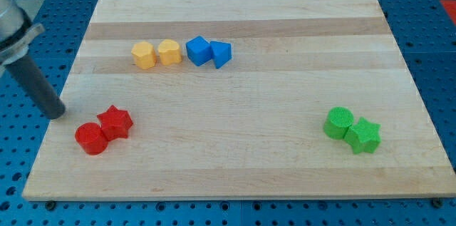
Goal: Move the red blocks slightly diagonal to the bottom left of blue blocks
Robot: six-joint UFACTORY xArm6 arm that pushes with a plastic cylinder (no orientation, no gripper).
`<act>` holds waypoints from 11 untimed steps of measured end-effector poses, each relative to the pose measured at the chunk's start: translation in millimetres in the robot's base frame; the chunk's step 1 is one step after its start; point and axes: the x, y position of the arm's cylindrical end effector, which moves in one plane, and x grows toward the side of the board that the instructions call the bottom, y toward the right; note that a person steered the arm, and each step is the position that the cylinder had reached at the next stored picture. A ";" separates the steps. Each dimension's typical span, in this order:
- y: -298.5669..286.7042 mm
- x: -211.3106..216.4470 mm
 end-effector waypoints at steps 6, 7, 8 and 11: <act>0.4 47.0; 7.6 70.1; 42.9 81.5; 132.1 45.0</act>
